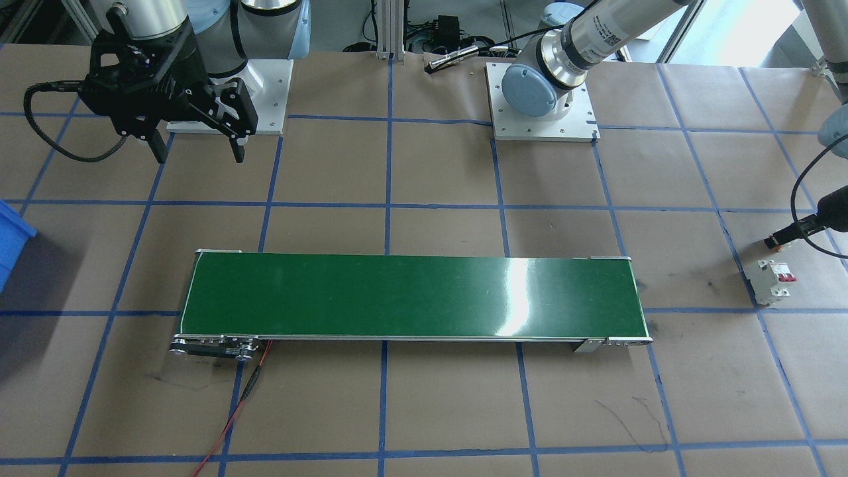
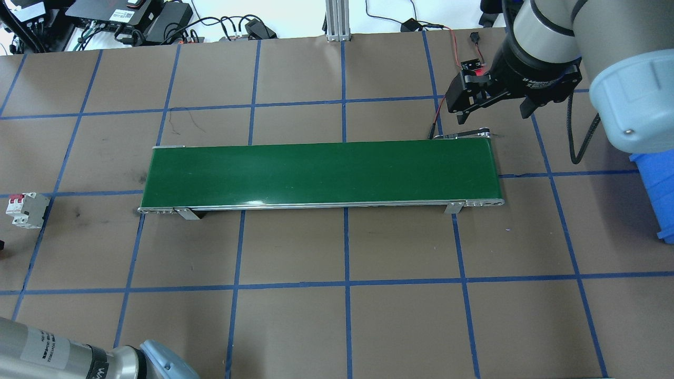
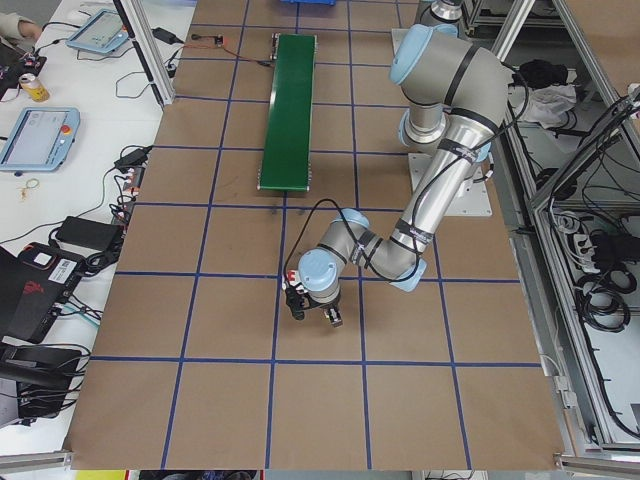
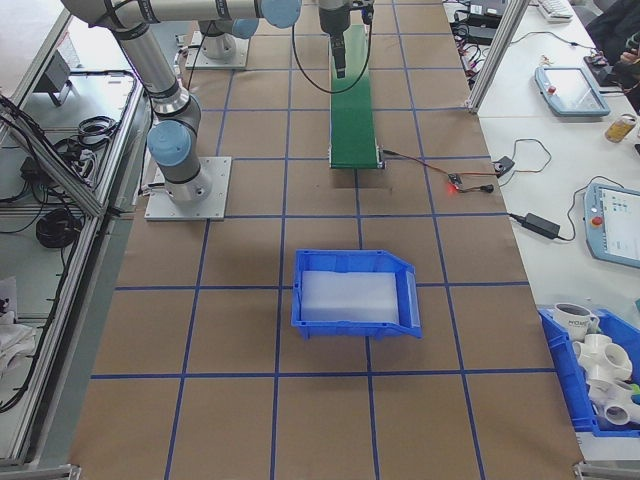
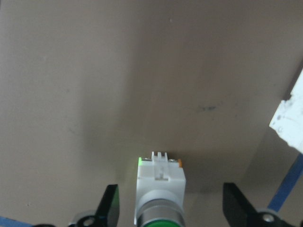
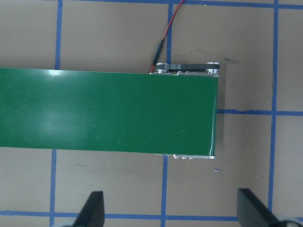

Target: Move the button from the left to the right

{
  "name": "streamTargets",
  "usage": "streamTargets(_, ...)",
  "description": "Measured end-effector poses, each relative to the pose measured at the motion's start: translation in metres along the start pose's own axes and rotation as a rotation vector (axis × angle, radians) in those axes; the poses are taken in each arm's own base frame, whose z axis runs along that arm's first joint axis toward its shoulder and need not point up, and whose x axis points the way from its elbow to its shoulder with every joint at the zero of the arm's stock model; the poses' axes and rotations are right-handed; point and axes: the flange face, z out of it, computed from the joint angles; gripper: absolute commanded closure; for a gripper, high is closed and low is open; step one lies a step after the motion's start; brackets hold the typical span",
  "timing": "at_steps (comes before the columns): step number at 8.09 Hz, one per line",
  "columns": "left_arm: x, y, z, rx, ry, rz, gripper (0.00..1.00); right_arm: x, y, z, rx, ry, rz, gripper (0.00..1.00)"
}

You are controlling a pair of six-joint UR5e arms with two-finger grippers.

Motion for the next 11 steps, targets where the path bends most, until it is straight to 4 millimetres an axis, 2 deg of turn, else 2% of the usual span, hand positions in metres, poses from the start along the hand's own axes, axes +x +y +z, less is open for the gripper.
streamTargets(1,-0.001,0.001,0.0,-0.006,-0.007,0.003,0.62,0.0,0.0,0.0,0.0,0.0,0.0,0.0)
streamTargets(2,-0.001,0.001,0.001,-0.01,-0.009,0.003,0.86,0.0,0.0,0.0,0.0,0.0,0.0,0.0)
streamTargets(3,-0.001,0.001,0.001,-0.013,-0.011,0.004,0.9,0.0,0.0,0.0,0.0,0.0,-0.001,0.0)
streamTargets(6,-0.002,0.003,0.0,-0.028,-0.02,0.009,0.9,0.0,0.0,0.0,0.0,0.0,-0.001,0.0)
streamTargets(7,-0.002,0.004,-0.008,-0.02,-0.025,0.004,0.9,0.0,0.0,0.0,0.0,0.0,-0.001,0.0)
streamTargets(9,0.009,0.017,-0.039,-0.044,0.028,-0.02,0.9,0.0,0.0,0.0,0.0,0.0,0.0,0.0)
streamTargets(10,0.018,0.023,-0.067,-0.031,0.051,-0.092,0.9,0.0,0.0,0.0,0.0,0.0,0.0,0.0)
streamTargets(11,0.036,0.026,-0.096,-0.005,0.056,-0.172,0.89,0.0,0.0,0.0,-0.001,0.0,0.0,0.0)
